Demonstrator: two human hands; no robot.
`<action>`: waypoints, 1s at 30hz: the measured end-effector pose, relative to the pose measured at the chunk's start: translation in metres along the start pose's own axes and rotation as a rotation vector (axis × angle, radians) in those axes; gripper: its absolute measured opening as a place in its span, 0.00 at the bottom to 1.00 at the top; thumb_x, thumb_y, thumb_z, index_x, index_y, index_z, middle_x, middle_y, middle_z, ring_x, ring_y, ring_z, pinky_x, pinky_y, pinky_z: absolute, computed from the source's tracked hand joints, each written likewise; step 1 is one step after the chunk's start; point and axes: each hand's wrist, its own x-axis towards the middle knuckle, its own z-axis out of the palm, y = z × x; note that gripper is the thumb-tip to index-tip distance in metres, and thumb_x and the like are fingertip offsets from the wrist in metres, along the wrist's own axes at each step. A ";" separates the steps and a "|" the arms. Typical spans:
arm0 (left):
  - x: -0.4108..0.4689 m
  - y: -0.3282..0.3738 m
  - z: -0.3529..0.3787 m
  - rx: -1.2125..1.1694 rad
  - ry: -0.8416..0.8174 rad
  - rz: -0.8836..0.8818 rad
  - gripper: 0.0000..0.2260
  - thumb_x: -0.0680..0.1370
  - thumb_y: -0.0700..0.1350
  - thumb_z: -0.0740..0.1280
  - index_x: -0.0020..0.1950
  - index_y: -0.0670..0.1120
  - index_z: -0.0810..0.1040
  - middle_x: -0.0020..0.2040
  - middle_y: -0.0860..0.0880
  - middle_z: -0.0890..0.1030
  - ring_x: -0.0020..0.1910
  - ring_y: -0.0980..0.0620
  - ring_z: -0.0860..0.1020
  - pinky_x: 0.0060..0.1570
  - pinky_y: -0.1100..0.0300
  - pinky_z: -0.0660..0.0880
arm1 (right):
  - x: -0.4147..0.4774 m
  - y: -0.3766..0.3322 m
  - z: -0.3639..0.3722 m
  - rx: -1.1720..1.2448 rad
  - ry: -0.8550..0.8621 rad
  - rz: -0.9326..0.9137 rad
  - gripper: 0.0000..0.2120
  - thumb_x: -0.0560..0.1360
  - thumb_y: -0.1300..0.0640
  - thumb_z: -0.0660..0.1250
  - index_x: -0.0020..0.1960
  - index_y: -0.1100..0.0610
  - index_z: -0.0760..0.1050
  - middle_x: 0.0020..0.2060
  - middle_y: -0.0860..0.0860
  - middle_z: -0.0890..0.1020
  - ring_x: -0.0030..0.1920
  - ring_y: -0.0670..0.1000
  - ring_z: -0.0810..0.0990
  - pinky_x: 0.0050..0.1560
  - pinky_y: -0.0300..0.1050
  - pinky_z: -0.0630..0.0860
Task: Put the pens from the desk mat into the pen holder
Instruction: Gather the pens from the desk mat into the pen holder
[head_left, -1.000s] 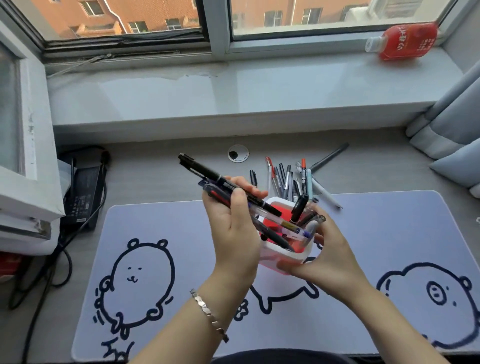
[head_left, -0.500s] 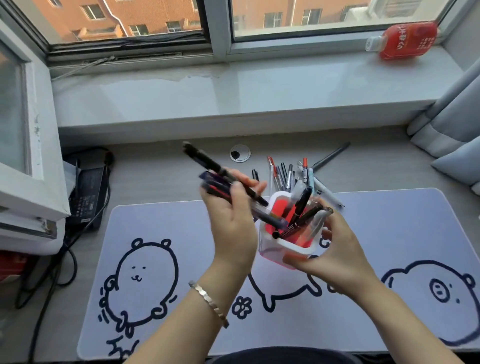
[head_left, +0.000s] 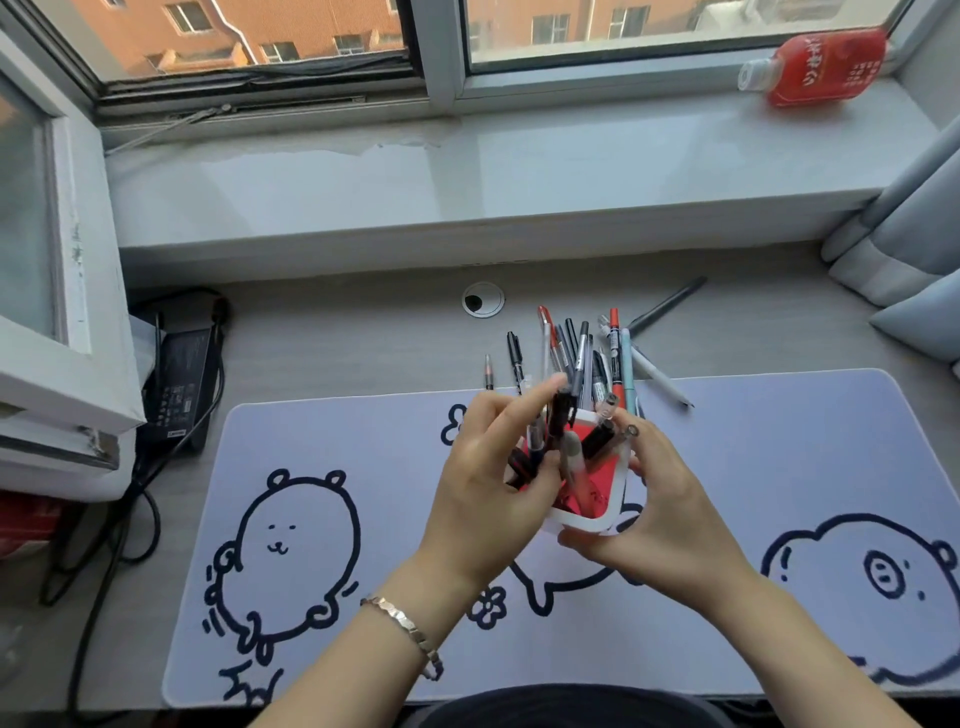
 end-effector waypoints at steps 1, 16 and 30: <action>0.002 0.002 -0.001 -0.008 0.018 0.013 0.23 0.70 0.34 0.66 0.61 0.53 0.71 0.47 0.49 0.71 0.46 0.62 0.70 0.48 0.76 0.68 | 0.000 0.000 -0.001 0.001 -0.006 -0.005 0.47 0.56 0.53 0.79 0.68 0.45 0.59 0.64 0.41 0.69 0.63 0.46 0.72 0.47 0.50 0.79; 0.010 0.025 0.021 0.299 -0.443 0.340 0.26 0.80 0.54 0.45 0.63 0.40 0.74 0.67 0.45 0.74 0.70 0.48 0.67 0.71 0.53 0.60 | -0.004 -0.001 -0.006 0.034 -0.005 0.053 0.29 0.55 0.44 0.64 0.55 0.31 0.61 0.50 0.24 0.72 0.45 0.36 0.77 0.41 0.33 0.73; 0.084 -0.080 0.053 0.333 -0.239 -1.018 0.30 0.75 0.57 0.63 0.67 0.38 0.59 0.67 0.38 0.63 0.65 0.38 0.64 0.56 0.49 0.69 | 0.014 0.029 -0.038 0.097 0.168 0.135 0.43 0.54 0.52 0.80 0.65 0.42 0.64 0.59 0.39 0.73 0.55 0.31 0.71 0.51 0.31 0.67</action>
